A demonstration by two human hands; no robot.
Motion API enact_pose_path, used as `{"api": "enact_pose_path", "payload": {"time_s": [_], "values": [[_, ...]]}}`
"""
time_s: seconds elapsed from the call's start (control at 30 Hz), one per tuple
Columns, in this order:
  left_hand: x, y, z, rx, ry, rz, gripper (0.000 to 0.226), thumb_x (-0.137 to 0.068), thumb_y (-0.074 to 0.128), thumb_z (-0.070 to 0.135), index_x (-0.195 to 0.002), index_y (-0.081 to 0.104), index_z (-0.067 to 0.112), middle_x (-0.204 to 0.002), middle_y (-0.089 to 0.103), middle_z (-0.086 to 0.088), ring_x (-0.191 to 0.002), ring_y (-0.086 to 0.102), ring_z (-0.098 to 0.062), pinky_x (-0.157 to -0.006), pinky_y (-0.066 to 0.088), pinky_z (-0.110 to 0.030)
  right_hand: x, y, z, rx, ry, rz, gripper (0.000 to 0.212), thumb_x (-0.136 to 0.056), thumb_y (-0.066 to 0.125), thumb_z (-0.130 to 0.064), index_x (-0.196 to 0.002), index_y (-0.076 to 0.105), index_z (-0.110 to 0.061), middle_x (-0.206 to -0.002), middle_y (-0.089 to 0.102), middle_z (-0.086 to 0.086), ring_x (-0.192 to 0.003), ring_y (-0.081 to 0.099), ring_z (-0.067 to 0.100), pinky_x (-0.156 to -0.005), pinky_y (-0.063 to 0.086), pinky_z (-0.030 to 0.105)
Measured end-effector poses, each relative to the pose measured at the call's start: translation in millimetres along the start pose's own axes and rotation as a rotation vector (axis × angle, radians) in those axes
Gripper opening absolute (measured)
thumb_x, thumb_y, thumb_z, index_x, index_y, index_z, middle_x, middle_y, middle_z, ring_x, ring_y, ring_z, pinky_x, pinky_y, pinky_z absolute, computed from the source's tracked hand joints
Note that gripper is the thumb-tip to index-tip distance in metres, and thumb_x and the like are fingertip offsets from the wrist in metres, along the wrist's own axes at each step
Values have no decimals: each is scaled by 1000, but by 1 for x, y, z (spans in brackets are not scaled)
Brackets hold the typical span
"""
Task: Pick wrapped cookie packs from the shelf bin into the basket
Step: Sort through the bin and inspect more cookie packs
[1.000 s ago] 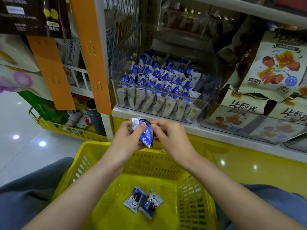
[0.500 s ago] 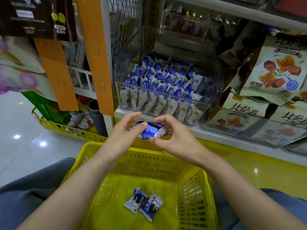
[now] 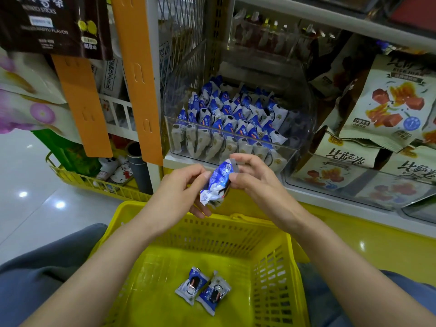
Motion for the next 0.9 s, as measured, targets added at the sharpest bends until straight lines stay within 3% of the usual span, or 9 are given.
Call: {"api": "enact_pose_path", "payload": {"time_s": [0.1,0.23,0.37,0.5,0.6,0.7,0.83,0.9], "values": [[0,-2,3,-71,57,65,30,-97,42,16,-70,54,15,-62,59,1,-50,60,-5,-46,47,-16,-1,4,-5,30,-43,13,27,-86,61,-23,-111,54,-24,-110,65,-1,-91,62,0,-77,49,13],[-4,-6,-5,169,-43,138,28,-98,41,15,-85,65,12,-76,67,0,-62,63,-2,-54,52,-16,-3,10,4,68,46,6,56,-71,61,-45,-121,50,-21,-119,60,-2,-103,60,7,-87,52,26],[-4,-15,-5,166,-24,232,23,-97,43,14,-95,66,14,-87,69,2,-75,63,-4,-64,49,-15,-2,25,13,-79,104,-53,24,-88,57,-21,-110,59,-12,-99,68,-5,-84,63,-2,-79,53,22],[-6,-15,-7,320,-125,212,34,-99,34,34,-92,65,23,-90,70,2,-81,65,-10,-75,51,-27,-3,18,11,-119,89,19,18,-88,59,-15,-106,56,-14,-99,70,4,-82,64,11,-71,54,22],[-6,-13,-1,213,-88,188,12,-91,52,35,-89,62,28,-83,66,8,-64,59,8,-59,47,-12,-1,14,7,-36,53,68,19,-88,58,-16,-105,54,-8,-91,63,15,-67,56,6,-58,47,15],[-4,-13,0,181,-65,190,7,-88,58,26,-95,60,27,-86,66,6,-61,58,13,-50,41,-4,-1,15,5,-20,28,57,12,-90,56,-17,-101,56,-13,-86,62,3,-56,53,-6,-53,45,10],[-5,-16,-2,242,-85,216,14,-89,57,25,-102,59,22,-88,68,4,-59,58,12,-49,41,-5,0,18,0,8,1,-11,21,-87,58,-13,-108,56,-18,-99,66,1,-76,63,-4,-63,52,16],[-6,-17,1,250,-61,222,7,-89,58,23,-95,59,25,-84,67,2,-59,59,9,-49,42,-7,1,17,-3,10,-32,-16,25,-86,60,-8,-109,57,-17,-100,67,0,-79,64,-1,-66,54,18]]}}
Point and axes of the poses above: each hand's wrist, its own x-axis away from the middle knuckle, its own y-axis out of the palm, z = x × y, the point moved 8 cm from there along -x, towards the middle knuckle
